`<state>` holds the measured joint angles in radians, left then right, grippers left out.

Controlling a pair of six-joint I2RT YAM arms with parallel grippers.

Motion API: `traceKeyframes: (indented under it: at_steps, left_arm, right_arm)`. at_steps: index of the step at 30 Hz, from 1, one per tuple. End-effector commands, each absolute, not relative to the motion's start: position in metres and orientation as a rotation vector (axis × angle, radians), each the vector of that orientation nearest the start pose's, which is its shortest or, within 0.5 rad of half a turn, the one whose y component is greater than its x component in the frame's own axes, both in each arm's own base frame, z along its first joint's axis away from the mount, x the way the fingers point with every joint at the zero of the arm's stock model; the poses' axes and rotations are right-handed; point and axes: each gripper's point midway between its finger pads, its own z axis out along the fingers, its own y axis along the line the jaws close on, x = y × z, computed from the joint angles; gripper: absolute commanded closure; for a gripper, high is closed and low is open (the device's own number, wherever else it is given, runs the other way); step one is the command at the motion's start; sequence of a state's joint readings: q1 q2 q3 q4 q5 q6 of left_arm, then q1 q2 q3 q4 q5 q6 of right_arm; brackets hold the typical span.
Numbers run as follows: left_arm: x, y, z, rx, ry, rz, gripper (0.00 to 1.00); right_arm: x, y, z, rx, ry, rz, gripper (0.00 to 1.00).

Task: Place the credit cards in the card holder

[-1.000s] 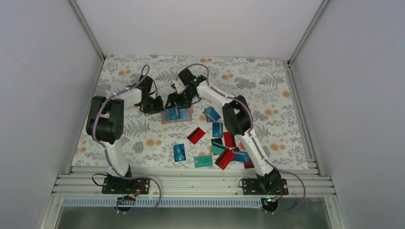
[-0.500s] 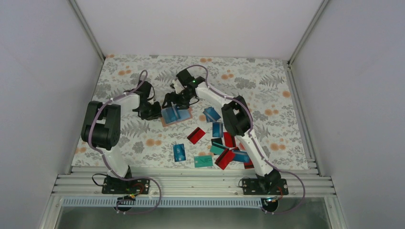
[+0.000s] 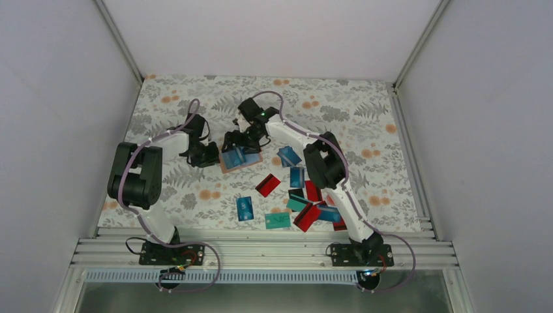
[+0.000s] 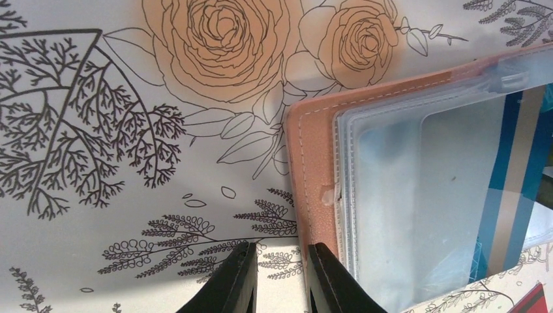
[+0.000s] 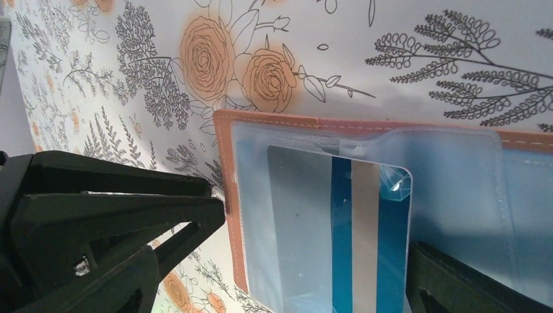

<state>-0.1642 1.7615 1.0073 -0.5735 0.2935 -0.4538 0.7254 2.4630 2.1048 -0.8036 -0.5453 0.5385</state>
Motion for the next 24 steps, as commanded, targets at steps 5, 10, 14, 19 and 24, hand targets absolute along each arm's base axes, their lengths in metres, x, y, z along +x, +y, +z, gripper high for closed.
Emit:
traceKeyframes:
  at_steps: [5,10,14,19,24]
  left_arm:
    - [0.308,-0.107,-0.009,-0.389,3.023,-0.572,0.79]
    - [0.305,-0.113,-0.011,-0.389,3.014,-0.643,0.79]
    - [0.303,-0.116,-0.013,-0.392,3.007,-0.682,0.79]
    - [0.3,-0.121,-0.013,-0.396,2.989,-0.752,0.79]
    - [0.299,-0.122,-0.009,-0.393,2.972,-0.785,0.79]
  right_arm:
    - [0.332,0.429,0.009,-0.386,3.101,0.81,0.07]
    - [0.327,0.438,0.0,-0.378,3.136,0.773,0.09]
    - [0.321,0.448,0.003,-0.357,3.143,0.835,0.09]
    - [0.321,0.461,0.013,-0.318,3.133,0.957,0.12]
    - [0.317,0.466,0.02,-0.333,3.125,1.02,0.12]
